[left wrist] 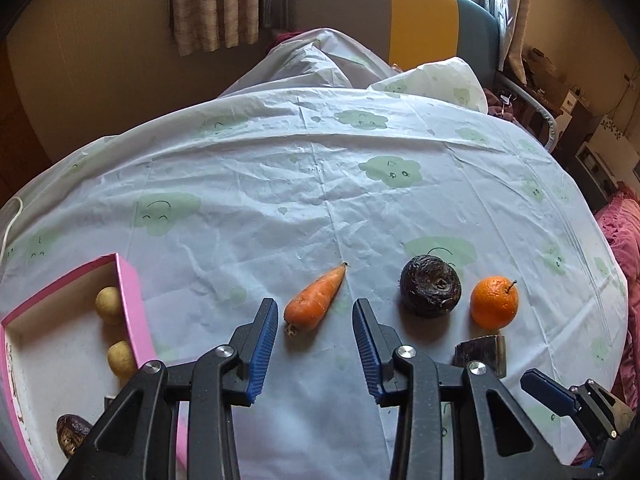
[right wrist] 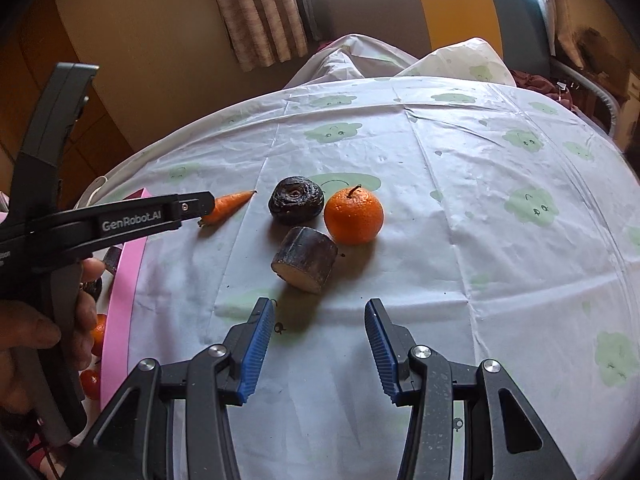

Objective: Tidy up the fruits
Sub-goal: 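Grasp the orange carrot with the left tool while the right tool approaches the yam piece, then carry the carrot into the tray with the left tool while the right tool grasps the yam piece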

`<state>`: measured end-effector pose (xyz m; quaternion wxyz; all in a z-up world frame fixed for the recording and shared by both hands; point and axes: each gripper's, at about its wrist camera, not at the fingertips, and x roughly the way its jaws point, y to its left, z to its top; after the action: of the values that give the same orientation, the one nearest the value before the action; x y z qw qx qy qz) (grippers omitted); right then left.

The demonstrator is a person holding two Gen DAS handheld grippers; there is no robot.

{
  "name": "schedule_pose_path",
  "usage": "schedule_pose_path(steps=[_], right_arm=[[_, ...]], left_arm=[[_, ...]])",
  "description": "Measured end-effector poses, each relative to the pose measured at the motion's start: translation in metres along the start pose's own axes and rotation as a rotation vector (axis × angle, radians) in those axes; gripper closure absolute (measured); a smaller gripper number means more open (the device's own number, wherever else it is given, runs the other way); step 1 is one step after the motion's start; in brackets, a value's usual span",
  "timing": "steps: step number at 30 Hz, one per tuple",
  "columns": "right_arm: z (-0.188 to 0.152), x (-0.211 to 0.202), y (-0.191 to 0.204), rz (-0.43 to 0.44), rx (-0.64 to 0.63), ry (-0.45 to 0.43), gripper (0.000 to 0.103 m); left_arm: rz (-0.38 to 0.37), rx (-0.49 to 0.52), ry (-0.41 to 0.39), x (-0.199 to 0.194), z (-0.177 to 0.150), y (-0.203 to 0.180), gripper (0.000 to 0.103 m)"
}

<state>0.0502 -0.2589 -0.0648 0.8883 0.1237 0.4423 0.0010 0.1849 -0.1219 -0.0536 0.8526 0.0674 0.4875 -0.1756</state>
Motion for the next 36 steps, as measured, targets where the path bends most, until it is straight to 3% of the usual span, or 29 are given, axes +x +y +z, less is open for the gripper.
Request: schedule_pose_path(steps=[4,5,6,21,23,24,36], right_arm=[[0.004,0.003,-0.006,0.030,0.035,0.008,0.049],[0.004,0.004,-0.006,0.031,0.035,0.007,0.048],[0.005,0.005,-0.006,0.035,0.039,0.009,0.048],[0.026,0.033,0.002,0.074,0.110,0.045,0.048],[0.029,0.036,0.004,0.067,0.100,0.041,0.054],[0.029,0.038,0.005,0.067,0.089,0.051,0.066],[0.012,0.020,0.013,0.021,-0.037,0.050,0.066]], left_arm=[[-0.023,-0.070,0.055,0.017,0.001,0.008,0.065],[-0.036,-0.084,0.046,0.017,0.002,0.010,0.074],[-0.047,-0.087,0.047,0.018,0.003,0.011,0.077],[-0.029,-0.180,-0.060,-0.034,-0.033,0.015,0.077],[-0.031,-0.190,-0.069,-0.042,-0.039,0.015,0.077],[-0.033,-0.194,-0.074,-0.046,-0.043,0.016,0.077],[-0.029,-0.295,-0.143,-0.090,-0.080,0.039,0.077]])
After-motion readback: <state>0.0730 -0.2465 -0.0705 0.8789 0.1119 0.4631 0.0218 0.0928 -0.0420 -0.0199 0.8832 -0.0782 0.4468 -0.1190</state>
